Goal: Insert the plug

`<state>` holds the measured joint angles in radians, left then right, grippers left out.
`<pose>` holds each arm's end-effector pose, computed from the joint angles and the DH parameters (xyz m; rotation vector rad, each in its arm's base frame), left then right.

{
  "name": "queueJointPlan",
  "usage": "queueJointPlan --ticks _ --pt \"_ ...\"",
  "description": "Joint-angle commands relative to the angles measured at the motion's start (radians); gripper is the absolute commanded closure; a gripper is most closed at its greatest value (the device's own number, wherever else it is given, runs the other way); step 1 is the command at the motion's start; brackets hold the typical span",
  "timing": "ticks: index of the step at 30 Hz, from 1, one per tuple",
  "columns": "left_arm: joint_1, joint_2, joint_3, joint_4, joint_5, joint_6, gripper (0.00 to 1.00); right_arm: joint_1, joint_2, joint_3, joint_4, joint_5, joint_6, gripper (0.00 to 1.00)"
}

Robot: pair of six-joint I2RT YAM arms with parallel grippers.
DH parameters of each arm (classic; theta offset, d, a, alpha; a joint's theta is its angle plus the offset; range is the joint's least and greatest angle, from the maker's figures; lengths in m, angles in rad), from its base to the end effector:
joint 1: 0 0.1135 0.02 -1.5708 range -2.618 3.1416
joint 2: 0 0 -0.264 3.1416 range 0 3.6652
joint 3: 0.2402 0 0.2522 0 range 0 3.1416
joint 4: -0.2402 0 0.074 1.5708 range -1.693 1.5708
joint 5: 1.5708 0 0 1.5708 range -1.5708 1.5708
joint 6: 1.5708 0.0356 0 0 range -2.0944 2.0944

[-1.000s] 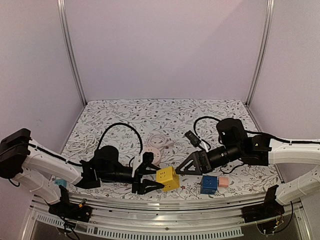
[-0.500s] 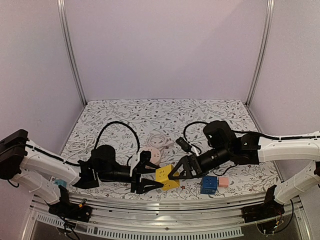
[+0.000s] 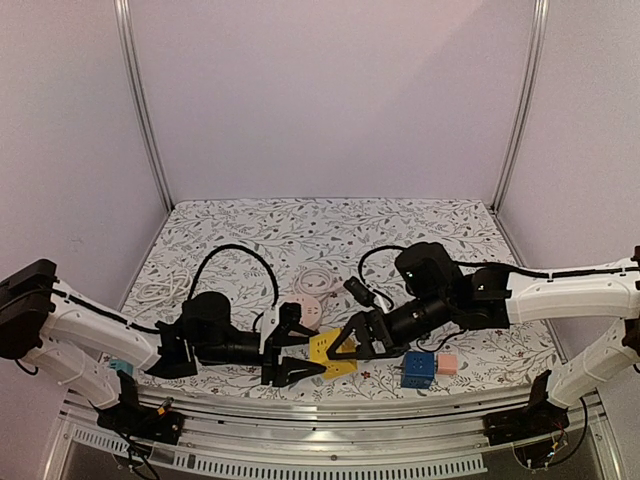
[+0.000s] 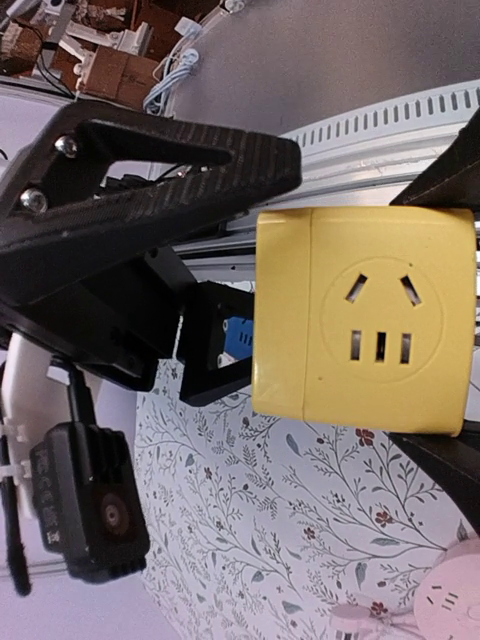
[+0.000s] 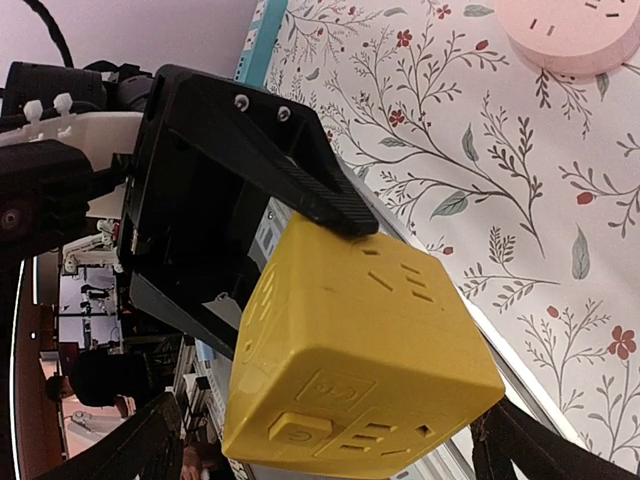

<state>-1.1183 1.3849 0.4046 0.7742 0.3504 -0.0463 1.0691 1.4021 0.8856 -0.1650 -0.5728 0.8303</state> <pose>0.1038 -0.2415 0.1809 1.2018 1.4896 -1.1267 0.1269 0.2714 0.2395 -0.6888 2.6018 1.4896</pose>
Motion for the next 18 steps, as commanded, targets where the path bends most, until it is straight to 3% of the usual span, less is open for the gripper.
queueJointPlan --ticks 1,8,18 --pt "-0.015 -0.023 -0.014 0.056 -0.068 0.040 0.86 0.010 0.002 0.024 0.023 0.042 0.080 0.01" --pt "-0.048 -0.029 -0.036 0.104 -0.139 0.073 0.87 0.010 0.013 0.053 0.053 0.033 0.228 0.01" --pt "-0.070 -0.038 -0.074 0.166 -0.159 0.125 0.88 0.008 0.069 0.102 0.031 0.018 0.263 0.04"
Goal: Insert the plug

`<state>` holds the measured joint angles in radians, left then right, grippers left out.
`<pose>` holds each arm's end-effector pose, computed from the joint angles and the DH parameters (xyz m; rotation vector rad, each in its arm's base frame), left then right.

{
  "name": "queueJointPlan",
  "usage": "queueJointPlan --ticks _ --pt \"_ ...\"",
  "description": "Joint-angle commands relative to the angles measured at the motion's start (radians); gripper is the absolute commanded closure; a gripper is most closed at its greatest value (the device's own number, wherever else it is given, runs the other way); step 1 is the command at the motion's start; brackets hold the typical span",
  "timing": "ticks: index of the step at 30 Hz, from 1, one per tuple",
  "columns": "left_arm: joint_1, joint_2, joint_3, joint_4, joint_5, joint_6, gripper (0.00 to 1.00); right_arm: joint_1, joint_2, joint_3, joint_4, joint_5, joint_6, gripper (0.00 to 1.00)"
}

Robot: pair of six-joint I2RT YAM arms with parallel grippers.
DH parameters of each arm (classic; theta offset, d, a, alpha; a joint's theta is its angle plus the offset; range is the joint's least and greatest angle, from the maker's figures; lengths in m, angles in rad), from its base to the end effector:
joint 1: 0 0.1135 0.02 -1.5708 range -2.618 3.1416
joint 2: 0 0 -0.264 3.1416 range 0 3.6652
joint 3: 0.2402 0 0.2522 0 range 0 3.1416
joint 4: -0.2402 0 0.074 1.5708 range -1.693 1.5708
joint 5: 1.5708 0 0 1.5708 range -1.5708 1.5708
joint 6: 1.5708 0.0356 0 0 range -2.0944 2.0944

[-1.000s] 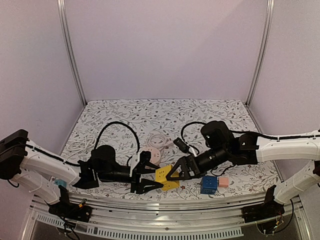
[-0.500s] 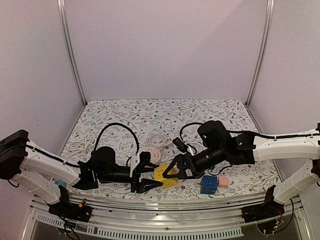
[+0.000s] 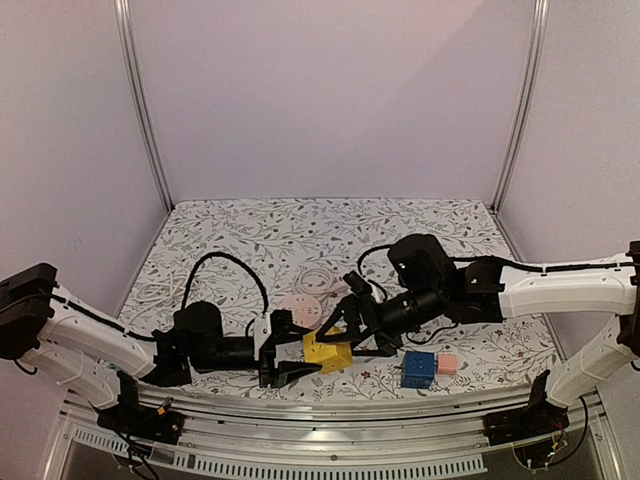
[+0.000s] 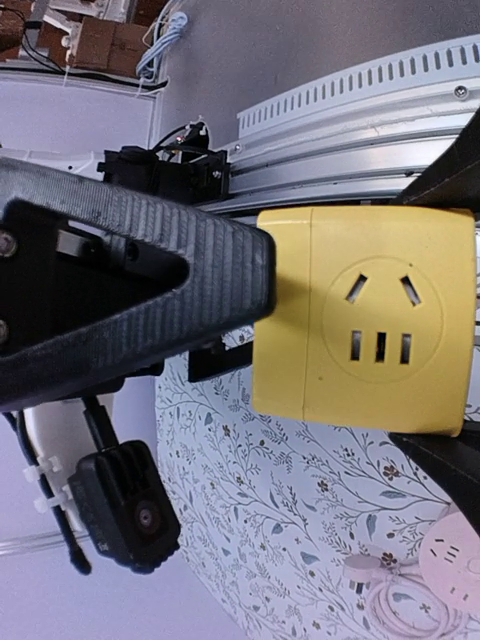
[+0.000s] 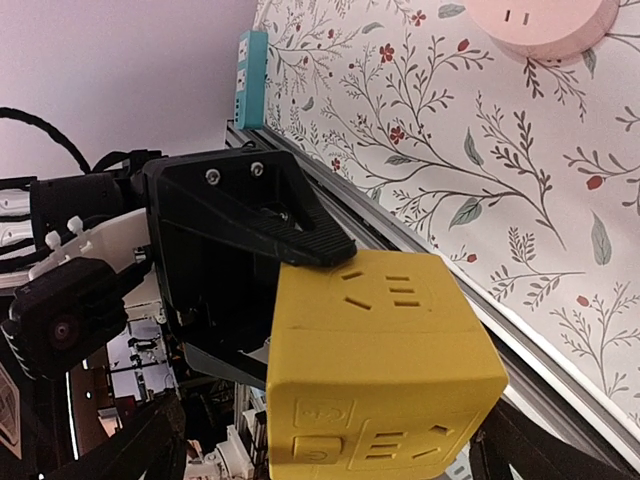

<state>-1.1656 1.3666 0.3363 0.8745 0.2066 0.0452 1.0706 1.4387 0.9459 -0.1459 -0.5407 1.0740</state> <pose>0.0924 -0.2340 0.1760 1.1706 1.4073 -0.9887 0.1342 0.2837 0.2499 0.3718 -2.7009 -1.5508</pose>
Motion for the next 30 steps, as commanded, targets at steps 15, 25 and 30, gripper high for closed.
queueJointPlan --ticks 15,25,30 --pt "-0.029 -0.012 -0.003 0.058 -0.049 0.050 0.89 0.008 0.057 0.044 -0.002 -0.028 0.007 0.20" --pt "-0.031 -0.004 0.003 0.053 -0.055 0.055 0.88 0.008 0.068 0.042 -0.009 -0.030 0.003 0.41" --pt "-0.031 -0.001 0.013 0.034 -0.065 0.050 0.59 0.009 0.070 0.043 -0.010 -0.029 -0.003 0.58"
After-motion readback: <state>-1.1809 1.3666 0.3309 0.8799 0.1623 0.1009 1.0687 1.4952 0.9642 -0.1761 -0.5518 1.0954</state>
